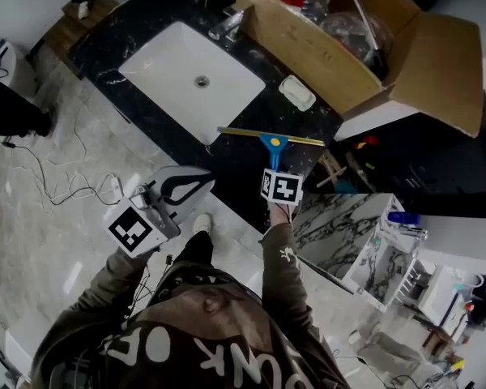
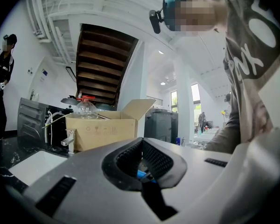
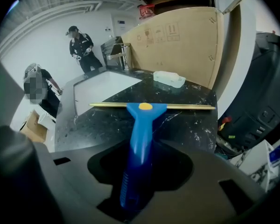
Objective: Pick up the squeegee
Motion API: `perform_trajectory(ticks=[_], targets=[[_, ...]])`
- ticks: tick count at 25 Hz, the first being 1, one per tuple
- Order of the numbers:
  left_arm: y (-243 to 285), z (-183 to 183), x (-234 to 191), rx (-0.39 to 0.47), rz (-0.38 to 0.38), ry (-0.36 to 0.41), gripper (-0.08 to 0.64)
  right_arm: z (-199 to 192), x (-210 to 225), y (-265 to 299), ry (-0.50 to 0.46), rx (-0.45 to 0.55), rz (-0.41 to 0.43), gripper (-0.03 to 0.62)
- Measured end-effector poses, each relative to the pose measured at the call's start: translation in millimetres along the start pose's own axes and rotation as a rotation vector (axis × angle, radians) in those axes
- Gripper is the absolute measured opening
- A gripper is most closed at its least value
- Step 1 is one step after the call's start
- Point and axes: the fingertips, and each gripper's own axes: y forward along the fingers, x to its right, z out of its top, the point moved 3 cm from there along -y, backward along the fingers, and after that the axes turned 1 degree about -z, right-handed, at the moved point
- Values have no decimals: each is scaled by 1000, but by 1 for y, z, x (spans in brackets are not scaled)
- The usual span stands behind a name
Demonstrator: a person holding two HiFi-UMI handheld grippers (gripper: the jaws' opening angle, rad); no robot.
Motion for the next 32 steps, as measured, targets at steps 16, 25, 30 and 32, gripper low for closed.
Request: perform_trajectory(ticks=[16, 25, 30, 32], targets=[[-7, 15, 43, 16, 3, 56, 3, 25, 3, -67, -45, 278, 44, 153], [-17, 29, 103, 27, 28, 119, 3, 16, 5, -142, -72, 484, 80, 153], [-26, 42, 142, 47, 65, 159, 3, 5, 10, -223, -115, 665, 102, 152], [-31, 46, 163, 55, 78, 185, 3, -7, 12, -260, -136, 730, 113, 152]])
